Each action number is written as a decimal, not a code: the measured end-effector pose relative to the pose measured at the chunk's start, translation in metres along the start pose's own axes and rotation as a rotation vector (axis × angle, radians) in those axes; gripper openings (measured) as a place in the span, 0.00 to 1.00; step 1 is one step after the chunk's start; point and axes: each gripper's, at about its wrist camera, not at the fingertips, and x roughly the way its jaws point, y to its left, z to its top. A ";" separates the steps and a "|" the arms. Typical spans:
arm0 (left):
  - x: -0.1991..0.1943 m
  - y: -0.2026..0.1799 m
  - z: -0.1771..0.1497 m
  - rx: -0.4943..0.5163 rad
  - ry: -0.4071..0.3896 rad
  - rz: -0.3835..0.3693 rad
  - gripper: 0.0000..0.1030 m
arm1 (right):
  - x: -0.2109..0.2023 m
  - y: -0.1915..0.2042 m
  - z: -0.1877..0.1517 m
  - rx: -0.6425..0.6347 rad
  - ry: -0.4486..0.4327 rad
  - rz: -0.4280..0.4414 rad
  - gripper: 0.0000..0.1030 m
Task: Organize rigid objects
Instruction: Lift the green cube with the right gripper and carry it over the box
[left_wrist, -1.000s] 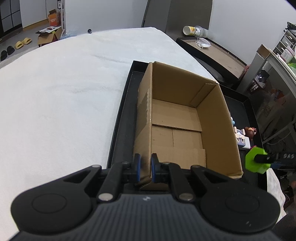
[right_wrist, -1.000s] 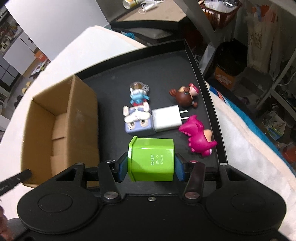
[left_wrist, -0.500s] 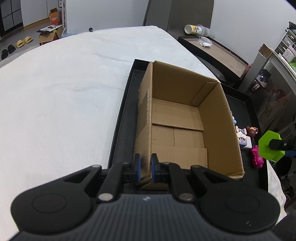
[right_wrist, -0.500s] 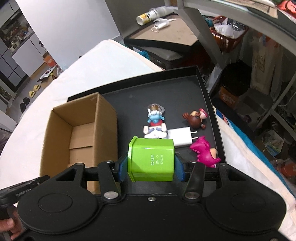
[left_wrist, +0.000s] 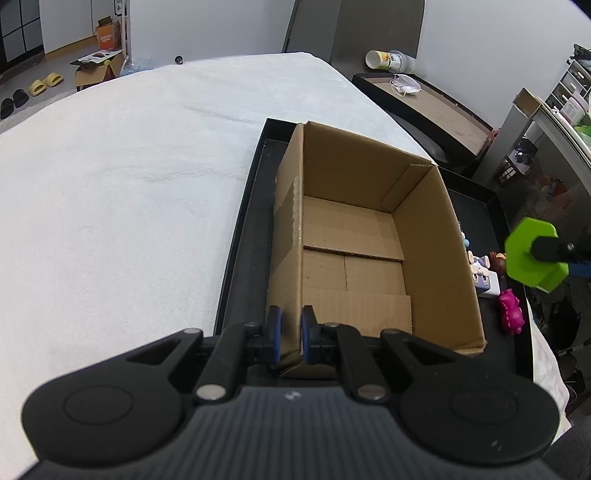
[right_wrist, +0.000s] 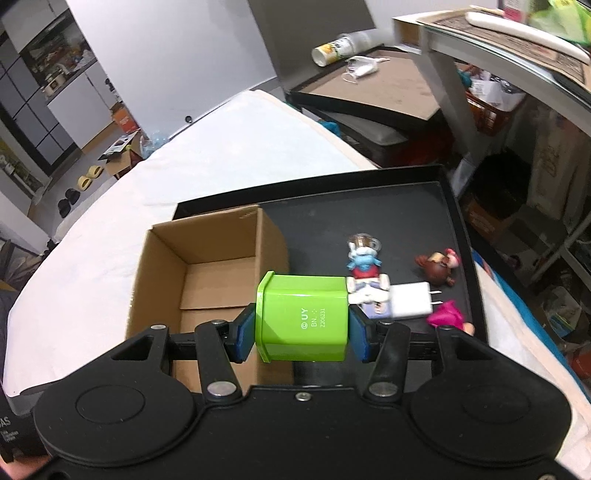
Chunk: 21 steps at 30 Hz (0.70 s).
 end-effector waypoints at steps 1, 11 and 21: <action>0.000 0.000 0.000 0.001 0.001 -0.002 0.10 | 0.001 0.004 0.001 -0.005 0.000 0.003 0.48; 0.000 0.002 0.000 0.018 0.002 -0.012 0.10 | 0.014 0.041 0.009 -0.053 0.011 0.042 0.48; 0.002 0.007 0.003 0.023 0.011 -0.033 0.10 | 0.040 0.082 0.003 -0.071 0.062 0.089 0.48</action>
